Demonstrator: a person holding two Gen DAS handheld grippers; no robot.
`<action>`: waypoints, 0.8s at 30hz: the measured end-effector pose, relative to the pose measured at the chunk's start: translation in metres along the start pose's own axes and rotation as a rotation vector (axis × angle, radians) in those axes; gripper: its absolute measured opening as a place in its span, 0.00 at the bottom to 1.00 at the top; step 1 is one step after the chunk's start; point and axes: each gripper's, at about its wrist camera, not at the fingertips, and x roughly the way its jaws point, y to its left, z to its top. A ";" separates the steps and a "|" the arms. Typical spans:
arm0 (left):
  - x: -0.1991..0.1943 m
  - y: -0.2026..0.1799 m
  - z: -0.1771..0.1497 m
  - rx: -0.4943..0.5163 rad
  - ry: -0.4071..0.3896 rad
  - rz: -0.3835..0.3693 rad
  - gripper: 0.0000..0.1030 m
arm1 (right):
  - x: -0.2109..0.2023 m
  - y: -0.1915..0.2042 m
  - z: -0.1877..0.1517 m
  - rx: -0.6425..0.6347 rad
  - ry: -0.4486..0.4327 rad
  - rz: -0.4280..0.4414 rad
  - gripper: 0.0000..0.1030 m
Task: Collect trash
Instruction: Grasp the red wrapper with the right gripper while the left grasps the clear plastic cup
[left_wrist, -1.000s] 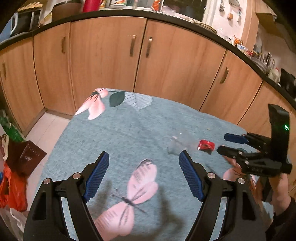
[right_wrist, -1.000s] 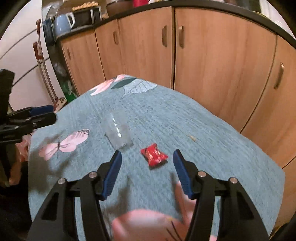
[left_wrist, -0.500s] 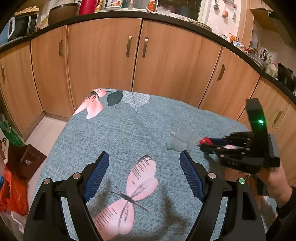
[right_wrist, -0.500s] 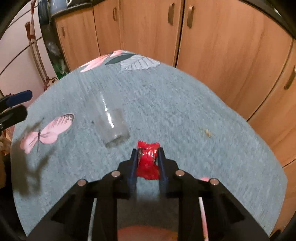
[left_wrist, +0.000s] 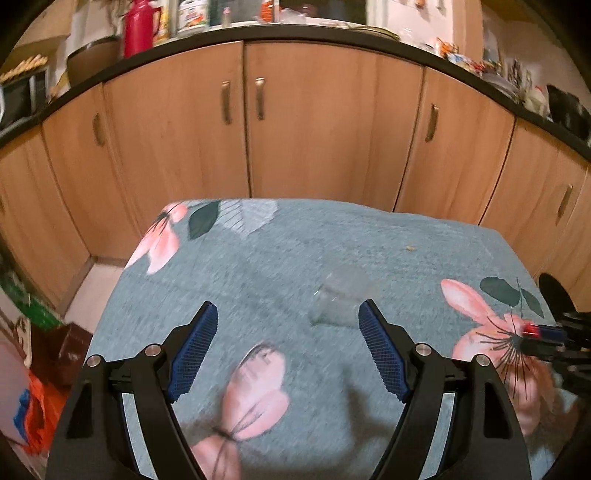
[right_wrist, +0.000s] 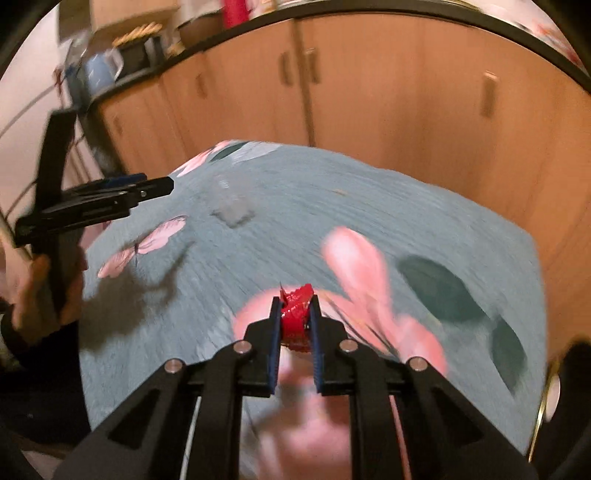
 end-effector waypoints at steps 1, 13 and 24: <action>0.003 -0.005 0.002 0.011 0.000 -0.001 0.73 | -0.007 -0.008 -0.005 0.022 -0.007 -0.008 0.14; 0.063 -0.063 0.012 0.171 0.104 -0.024 0.73 | -0.040 -0.048 -0.032 0.132 -0.065 -0.033 0.15; 0.081 -0.015 -0.003 -0.025 0.154 -0.070 0.43 | -0.040 -0.060 -0.042 0.187 -0.096 -0.010 0.15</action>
